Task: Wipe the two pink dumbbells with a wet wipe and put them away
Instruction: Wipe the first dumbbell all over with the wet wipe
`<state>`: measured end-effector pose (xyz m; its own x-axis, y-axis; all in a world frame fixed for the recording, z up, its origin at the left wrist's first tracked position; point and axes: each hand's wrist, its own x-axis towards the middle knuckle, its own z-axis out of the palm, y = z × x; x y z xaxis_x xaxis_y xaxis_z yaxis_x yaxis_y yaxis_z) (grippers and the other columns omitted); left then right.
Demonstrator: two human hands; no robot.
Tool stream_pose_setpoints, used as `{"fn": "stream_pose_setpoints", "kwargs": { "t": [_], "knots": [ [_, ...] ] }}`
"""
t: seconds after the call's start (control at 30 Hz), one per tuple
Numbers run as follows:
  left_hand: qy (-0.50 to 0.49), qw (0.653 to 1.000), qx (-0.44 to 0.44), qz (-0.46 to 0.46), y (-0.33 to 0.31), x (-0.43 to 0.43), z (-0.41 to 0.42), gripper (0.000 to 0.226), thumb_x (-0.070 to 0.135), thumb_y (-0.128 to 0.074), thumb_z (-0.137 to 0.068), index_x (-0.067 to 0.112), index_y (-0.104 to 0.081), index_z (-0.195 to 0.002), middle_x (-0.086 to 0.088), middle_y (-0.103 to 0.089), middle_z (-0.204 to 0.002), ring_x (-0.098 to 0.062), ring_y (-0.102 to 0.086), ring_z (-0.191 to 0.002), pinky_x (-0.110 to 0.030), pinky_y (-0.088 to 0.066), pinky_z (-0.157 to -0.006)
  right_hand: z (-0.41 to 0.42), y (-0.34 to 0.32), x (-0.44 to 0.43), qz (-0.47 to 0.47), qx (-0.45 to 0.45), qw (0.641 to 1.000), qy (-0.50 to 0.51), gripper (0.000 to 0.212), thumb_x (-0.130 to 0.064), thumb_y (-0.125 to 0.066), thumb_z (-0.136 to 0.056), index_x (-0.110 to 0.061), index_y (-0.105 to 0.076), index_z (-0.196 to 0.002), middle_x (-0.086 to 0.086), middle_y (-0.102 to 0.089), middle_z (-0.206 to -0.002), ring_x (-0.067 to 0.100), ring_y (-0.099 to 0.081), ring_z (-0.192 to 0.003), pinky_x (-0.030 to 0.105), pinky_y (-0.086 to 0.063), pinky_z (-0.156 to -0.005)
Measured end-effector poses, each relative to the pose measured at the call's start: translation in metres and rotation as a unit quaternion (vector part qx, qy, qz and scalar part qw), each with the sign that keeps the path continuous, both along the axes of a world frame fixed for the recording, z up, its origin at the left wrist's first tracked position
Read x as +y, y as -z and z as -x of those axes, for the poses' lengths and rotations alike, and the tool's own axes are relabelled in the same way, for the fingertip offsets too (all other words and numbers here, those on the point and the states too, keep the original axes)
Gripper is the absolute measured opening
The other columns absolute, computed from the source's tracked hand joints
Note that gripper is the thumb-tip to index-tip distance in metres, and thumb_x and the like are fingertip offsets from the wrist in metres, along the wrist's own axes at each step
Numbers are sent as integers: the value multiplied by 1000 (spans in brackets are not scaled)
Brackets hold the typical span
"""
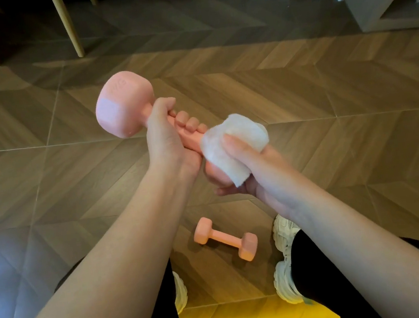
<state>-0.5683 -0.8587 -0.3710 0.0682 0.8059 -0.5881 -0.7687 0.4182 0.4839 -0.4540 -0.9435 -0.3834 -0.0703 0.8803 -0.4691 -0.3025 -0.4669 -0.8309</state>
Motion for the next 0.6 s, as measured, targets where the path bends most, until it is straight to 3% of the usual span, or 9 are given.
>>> {"fn": "stream_pose_setpoints", "kwargs": {
  "t": [0.07,0.13,0.2,0.3,0.43,0.6],
  "knots": [
    [-6,1000,1,-5,-1,1,0,32,12,-47,-92,20,-29,-67,6,-23,-49,-11,-23,-40,-21,-28,-41,1,-2,1,3,-6,1000,1,56,-44,-67,-83,-16,-55,-130,21,-66,-122,27,-68,-96,48,-60,-77],
    [-14,1000,0,-4,-1,4,2,32,12,-46,-91,20,-28,-66,6,-23,-49,-11,-23,-40,-22,-27,-42,-5,-4,3,-13,31,999,-33,49,-37,-66,-89,-14,-55,-130,23,-64,-121,30,-65,-100,54,-57,-85],
    [-21,1000,-6,4,0,5,6,33,12,-46,-90,20,-28,-64,7,-23,-49,-11,-23,-40,-23,-27,-42,-13,-4,2,-46,69,994,-78,45,-23,-63,-89,-16,-52,-131,16,-64,-118,28,-64,-107,56,-54,-91],
    [-21,1000,-17,9,3,6,9,34,13,-47,-89,20,-28,-63,7,-23,-49,-10,-23,-39,-23,-27,-42,-13,0,-1,-50,40,994,-84,53,-16,-71,-81,-26,-53,-130,7,-63,-122,24,-64,-112,46,-56,-89],
    [-16,999,-32,10,1,5,8,34,12,-44,-90,20,-26,-63,6,-22,-48,-10,-22,-39,-22,-27,-41,-2,5,-1,-56,-39,997,-23,55,-34,-83,-75,-38,-53,-122,5,-62,-125,28,-64,-114,50,-59,-85],
    [-25,999,-42,3,-2,5,4,32,10,-42,-91,19,-26,-65,6,-22,-49,-11,-21,-39,-21,-26,-39,-2,2,2,-37,-30,999,13,62,-54,-78,-72,-30,-55,-125,8,-66,-122,27,-69,-104,45,-60,-71]
  ]
}}
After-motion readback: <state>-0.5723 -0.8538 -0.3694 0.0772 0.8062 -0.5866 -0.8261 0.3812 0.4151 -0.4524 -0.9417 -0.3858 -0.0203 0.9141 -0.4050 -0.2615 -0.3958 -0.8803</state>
